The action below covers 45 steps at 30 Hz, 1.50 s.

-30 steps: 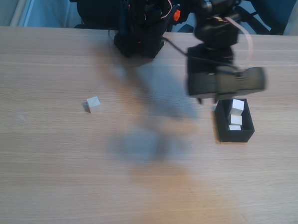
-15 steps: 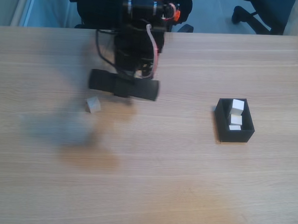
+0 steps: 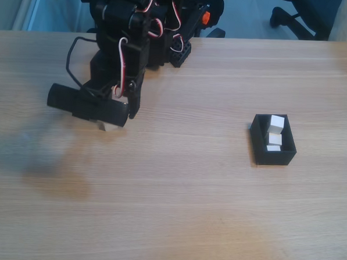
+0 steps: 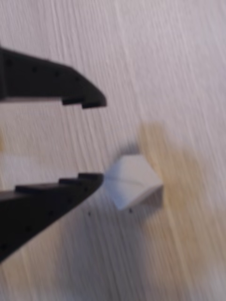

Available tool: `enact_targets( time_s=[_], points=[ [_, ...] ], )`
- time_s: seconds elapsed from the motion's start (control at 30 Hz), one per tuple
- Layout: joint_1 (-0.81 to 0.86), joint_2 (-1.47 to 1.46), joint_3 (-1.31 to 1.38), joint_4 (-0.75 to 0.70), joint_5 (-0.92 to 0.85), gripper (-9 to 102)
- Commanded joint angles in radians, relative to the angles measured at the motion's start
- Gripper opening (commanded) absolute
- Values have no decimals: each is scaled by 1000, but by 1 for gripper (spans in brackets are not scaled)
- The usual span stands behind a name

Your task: Pick blocks and place them in the box.

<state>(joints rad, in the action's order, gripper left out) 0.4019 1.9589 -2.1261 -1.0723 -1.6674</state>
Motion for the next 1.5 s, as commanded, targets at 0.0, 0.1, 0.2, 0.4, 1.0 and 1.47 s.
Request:
enact_targets(
  time_s=[0.0, 0.1, 0.2, 0.4, 1.0, 1.47],
  points=[
    [52, -15, 43, 40, -57, 14],
    [77, -34, 26, 64, -106, 15],
    [92, -35, -11, 133, -166, 17],
    [120, -23, -63, 170, -307, 20],
    [120, -63, -101, 218, -457, 20],
    [137, -156, -66, 262, -466, 13]
  ],
)
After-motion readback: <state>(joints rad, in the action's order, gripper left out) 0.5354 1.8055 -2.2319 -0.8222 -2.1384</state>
